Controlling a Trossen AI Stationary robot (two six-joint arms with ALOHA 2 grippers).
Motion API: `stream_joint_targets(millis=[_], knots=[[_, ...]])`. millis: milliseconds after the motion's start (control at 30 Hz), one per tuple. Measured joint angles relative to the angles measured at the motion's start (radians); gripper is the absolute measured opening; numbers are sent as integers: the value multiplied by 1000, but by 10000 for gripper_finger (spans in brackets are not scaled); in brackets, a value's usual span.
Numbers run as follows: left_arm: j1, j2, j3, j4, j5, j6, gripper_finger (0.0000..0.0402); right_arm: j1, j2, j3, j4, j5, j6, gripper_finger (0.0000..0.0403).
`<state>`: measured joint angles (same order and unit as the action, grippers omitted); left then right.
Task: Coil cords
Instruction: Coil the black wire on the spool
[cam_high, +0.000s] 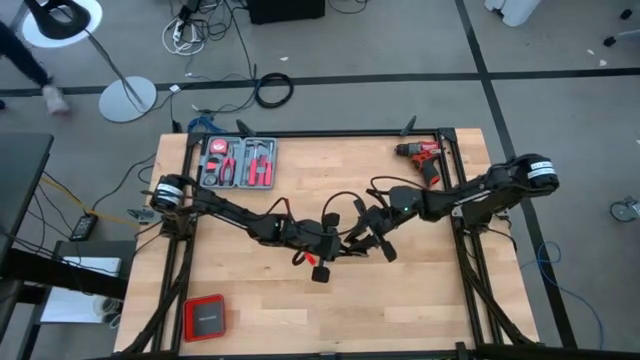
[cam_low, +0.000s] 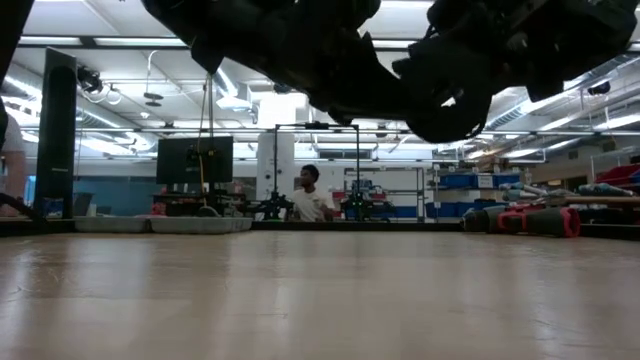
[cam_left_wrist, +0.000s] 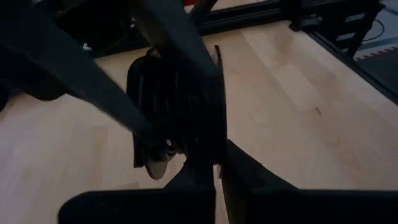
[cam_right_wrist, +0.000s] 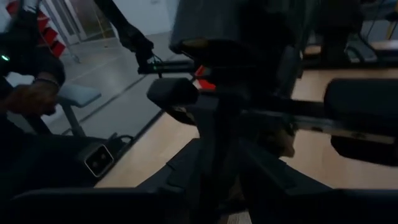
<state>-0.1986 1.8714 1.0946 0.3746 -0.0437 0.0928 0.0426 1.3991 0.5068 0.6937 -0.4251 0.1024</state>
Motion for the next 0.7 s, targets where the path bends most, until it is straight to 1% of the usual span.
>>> stream_joint_targets(millis=[267,433,700], knots=[[0,-4,2,13,4,1,8,-2,-84,0,8,-1,10,91],[0,-3,2,31,4,-2,8,-13,-132,0,-46,-6,9,88],[0,-1,2,43,1,-16,8,-69,-184,0,-139,4,-13,87]])
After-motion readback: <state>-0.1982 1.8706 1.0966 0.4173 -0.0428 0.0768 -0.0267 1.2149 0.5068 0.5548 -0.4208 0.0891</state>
